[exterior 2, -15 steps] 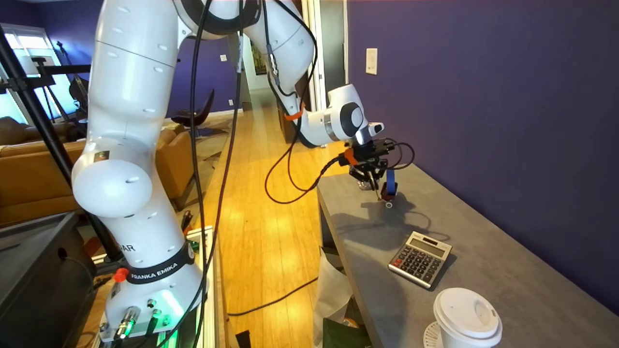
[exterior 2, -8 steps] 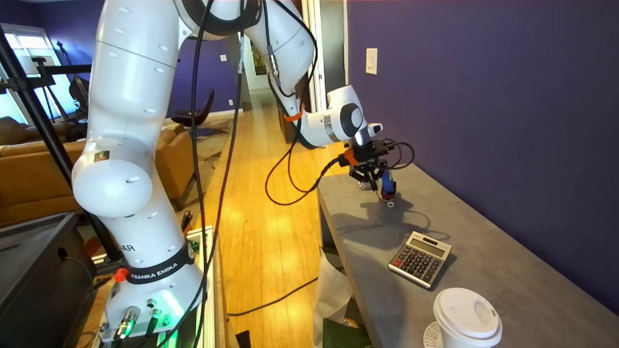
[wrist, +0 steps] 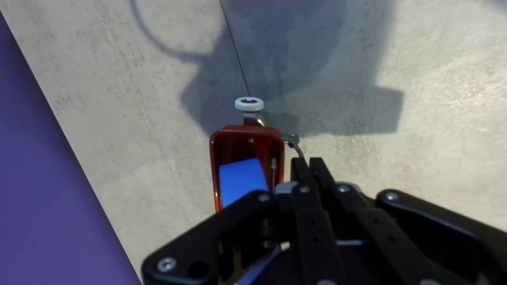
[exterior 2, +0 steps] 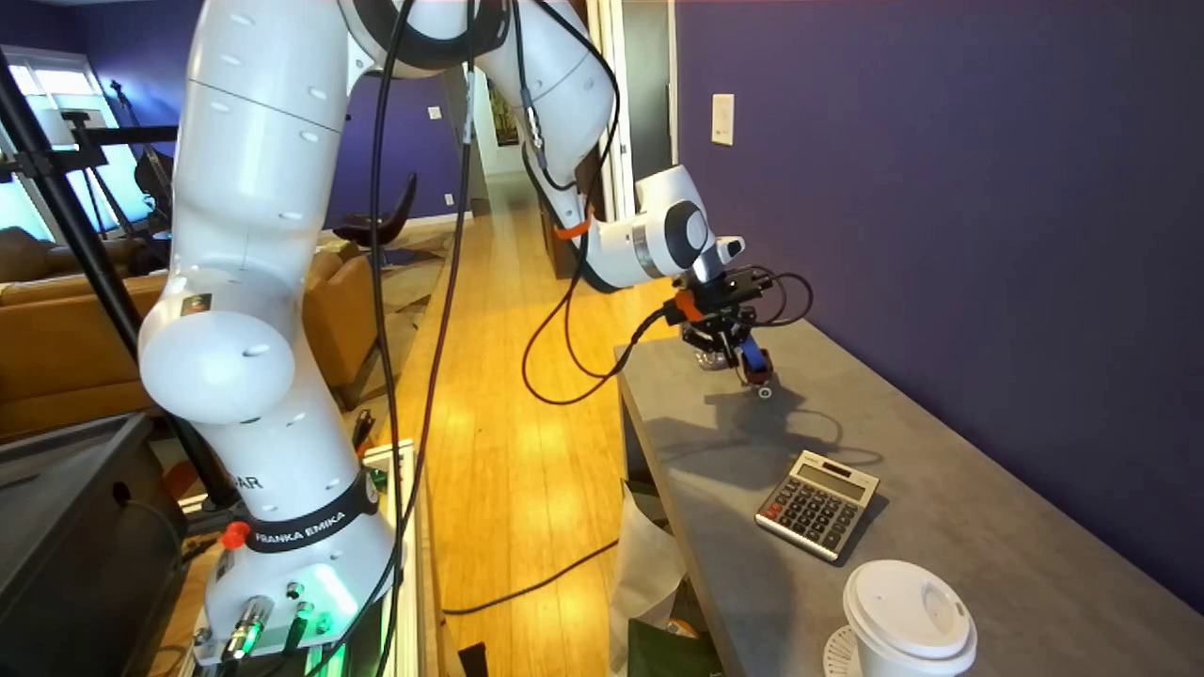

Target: Put the seal tape horizontally

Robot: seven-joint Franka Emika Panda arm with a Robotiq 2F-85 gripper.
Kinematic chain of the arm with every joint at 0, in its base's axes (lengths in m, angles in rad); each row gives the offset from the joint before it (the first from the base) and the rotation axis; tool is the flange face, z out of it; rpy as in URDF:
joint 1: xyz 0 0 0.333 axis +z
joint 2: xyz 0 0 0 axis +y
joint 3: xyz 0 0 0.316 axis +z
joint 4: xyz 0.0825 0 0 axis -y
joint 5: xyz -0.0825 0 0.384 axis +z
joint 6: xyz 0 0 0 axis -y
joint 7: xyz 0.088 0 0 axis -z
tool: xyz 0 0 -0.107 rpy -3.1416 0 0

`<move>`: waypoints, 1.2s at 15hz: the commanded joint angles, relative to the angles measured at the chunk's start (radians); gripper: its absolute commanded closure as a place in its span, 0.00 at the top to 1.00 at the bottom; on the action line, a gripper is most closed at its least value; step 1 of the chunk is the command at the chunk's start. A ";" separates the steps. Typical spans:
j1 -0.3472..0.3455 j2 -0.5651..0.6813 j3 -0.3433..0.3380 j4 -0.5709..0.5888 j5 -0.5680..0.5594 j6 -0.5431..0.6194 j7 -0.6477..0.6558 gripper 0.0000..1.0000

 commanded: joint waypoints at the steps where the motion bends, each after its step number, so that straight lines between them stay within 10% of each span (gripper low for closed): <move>1: -0.034 0.006 0.017 -0.013 0.003 0.057 -0.047 0.01; 18: -0.240 0.019 0.222 -0.050 0.268 0.077 -0.360 0.01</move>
